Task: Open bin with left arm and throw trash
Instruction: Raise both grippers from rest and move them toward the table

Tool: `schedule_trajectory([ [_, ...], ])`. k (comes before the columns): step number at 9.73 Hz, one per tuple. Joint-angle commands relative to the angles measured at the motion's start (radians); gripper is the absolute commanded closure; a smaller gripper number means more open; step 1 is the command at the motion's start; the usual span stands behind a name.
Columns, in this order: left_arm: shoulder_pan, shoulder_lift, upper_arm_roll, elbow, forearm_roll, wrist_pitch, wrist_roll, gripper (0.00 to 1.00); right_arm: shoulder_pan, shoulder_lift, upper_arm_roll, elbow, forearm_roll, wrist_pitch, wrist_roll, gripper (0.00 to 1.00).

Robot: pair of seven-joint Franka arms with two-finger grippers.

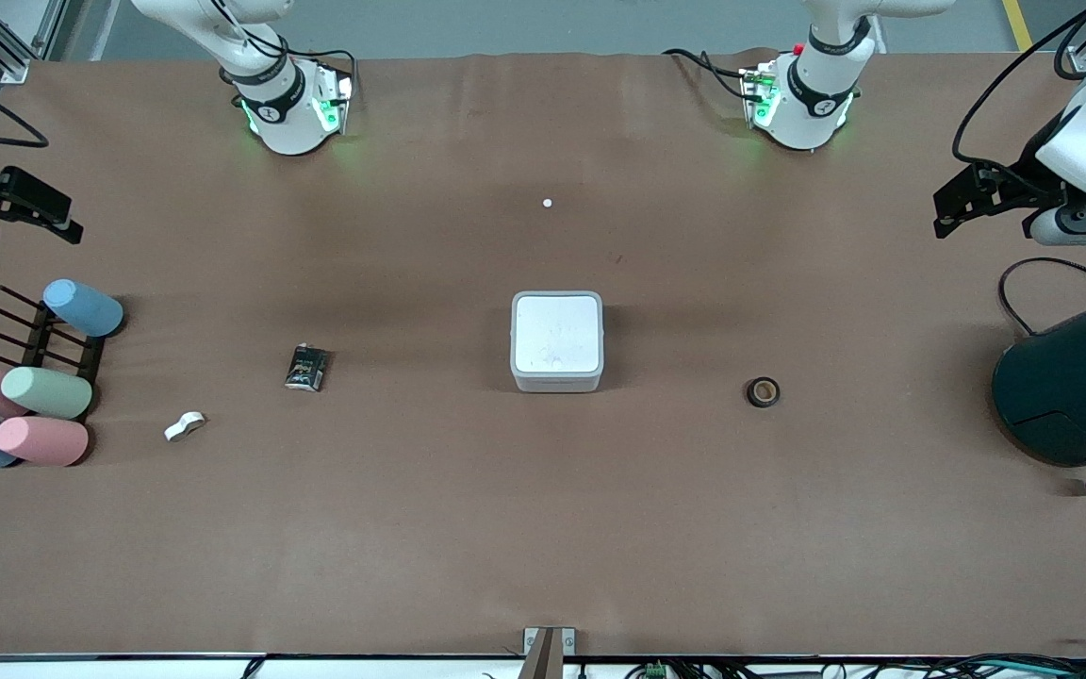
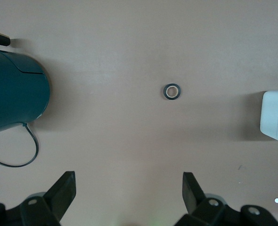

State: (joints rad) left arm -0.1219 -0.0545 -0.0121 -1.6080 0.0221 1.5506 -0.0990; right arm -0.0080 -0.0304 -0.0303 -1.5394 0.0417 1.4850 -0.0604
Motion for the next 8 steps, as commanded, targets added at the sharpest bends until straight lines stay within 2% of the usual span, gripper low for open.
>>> schedule_trajectory([
  [1, -0.004, 0.01, 0.001, 0.023, 0.002, 0.009, -0.004, 0.0, 0.013, -0.008, 0.001, -0.005, -0.038, -0.014, -0.027, 0.0],
  [4, -0.018, 0.015, -0.005, 0.02, 0.001, 0.003, 0.001, 0.0, 0.022, 0.015, 0.0, -0.011, -0.063, -0.009, -0.007, 0.0],
  [6, -0.047, 0.077, -0.101, 0.019, 0.012, 0.005, 0.028, 0.01, 0.022, 0.099, 0.0, -0.06, -0.062, 0.062, 0.001, 0.0],
  [7, -0.064, 0.137, -0.158, 0.031, 0.01, 0.017, 0.012, 0.17, 0.023, 0.14, 0.001, -0.127, -0.046, 0.166, 0.005, 0.0],
  [8, -0.083, 0.218, -0.216, 0.09, 0.006, 0.035, -0.001, 0.39, 0.037, 0.195, 0.0, -0.213, -0.043, 0.272, 0.008, 0.0],
])
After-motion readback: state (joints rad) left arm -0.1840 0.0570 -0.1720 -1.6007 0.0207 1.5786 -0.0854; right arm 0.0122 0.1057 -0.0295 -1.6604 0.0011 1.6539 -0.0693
